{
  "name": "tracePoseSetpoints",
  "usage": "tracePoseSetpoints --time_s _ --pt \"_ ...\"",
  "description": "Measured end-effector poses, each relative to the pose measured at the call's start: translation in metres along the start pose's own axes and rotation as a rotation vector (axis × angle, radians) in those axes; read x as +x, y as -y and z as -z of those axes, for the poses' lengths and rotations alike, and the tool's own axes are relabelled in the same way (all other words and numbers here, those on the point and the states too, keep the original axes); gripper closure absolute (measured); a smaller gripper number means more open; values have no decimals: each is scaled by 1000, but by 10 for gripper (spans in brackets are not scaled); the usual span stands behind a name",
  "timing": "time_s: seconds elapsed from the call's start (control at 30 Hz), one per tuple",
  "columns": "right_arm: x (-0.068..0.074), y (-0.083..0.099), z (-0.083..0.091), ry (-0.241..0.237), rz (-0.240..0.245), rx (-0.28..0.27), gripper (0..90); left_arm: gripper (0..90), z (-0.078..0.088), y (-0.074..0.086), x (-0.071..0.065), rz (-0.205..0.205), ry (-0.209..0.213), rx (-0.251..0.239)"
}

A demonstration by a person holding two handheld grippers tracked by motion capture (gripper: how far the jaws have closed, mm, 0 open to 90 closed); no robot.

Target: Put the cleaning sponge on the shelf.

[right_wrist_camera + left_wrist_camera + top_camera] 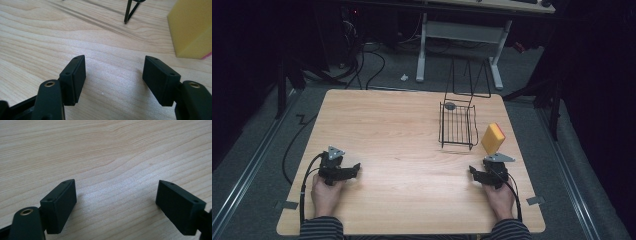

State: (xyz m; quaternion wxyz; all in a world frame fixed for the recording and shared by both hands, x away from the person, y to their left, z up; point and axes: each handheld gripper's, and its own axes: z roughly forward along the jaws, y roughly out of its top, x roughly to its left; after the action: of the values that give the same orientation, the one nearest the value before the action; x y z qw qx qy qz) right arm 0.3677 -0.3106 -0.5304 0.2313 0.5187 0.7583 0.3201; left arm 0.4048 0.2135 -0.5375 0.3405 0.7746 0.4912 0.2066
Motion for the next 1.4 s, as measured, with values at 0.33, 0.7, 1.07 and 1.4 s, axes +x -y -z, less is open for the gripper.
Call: tracePoseSetpoints --time_s 0.33,0.7,1.07,1.4 --pt "0 0 0 -2 0 0 356 172 0 0 0 -1 0 0" --pt "1 0 0 3 -7 1 356 172 0 0 0 -1 -1 1" --pt "0 1 1 10 -11 2 360 172 0 0 0 -2 2 0" --pt "-4 7 16 -2 -45 -37 376 172 0 0 0 -1 2 0"
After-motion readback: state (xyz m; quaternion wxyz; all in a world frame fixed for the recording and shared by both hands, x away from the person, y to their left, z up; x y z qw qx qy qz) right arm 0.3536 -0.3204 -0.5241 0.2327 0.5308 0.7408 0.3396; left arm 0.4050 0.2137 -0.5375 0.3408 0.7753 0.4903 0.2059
